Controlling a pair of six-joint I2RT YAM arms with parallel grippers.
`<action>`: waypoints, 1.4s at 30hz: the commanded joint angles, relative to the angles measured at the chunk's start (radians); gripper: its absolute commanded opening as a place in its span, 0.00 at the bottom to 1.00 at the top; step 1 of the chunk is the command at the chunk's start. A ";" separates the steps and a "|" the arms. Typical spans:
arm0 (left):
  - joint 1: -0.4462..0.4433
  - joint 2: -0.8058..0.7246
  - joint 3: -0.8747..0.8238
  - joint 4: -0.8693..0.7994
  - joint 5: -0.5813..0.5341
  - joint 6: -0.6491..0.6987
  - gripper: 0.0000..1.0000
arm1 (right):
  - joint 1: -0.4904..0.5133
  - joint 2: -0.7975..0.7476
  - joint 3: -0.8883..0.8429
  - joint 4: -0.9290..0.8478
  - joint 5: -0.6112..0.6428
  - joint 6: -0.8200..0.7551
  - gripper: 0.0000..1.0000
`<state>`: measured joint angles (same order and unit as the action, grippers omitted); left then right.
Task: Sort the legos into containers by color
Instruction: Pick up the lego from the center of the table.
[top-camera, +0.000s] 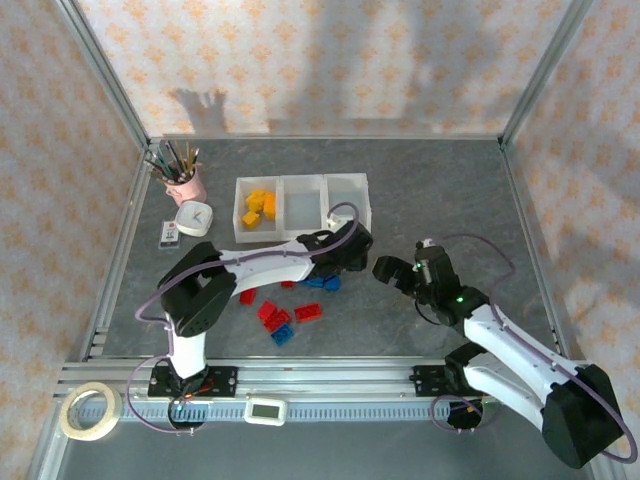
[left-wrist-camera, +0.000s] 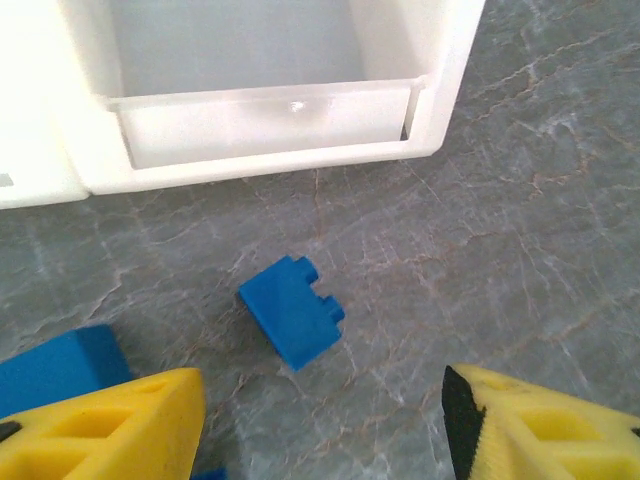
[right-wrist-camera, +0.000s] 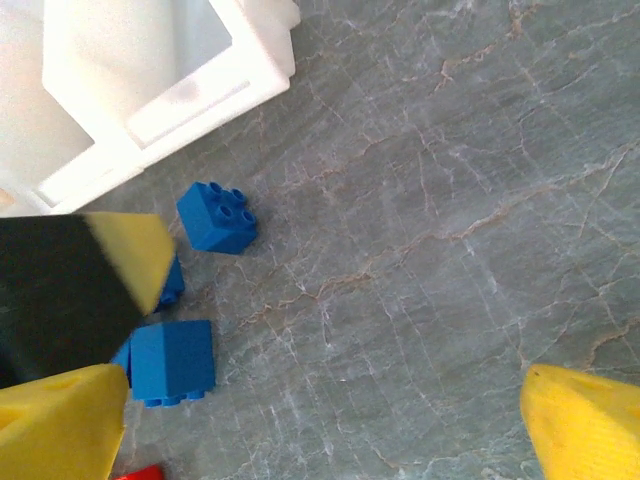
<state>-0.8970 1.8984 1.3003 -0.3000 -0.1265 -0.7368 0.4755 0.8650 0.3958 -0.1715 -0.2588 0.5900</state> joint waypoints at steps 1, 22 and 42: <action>-0.002 0.082 0.072 -0.058 -0.068 -0.017 0.67 | -0.015 -0.017 -0.013 -0.006 -0.002 -0.007 1.00; 0.009 0.285 0.224 -0.084 -0.138 -0.043 0.51 | -0.032 -0.017 -0.021 -0.007 0.000 -0.018 1.00; 0.004 0.197 0.182 -0.047 -0.076 -0.002 0.15 | -0.033 -0.017 0.007 -0.020 -0.007 -0.033 1.00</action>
<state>-0.8921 2.1536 1.5005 -0.3824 -0.2409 -0.7586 0.4477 0.8600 0.3832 -0.1722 -0.2665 0.5785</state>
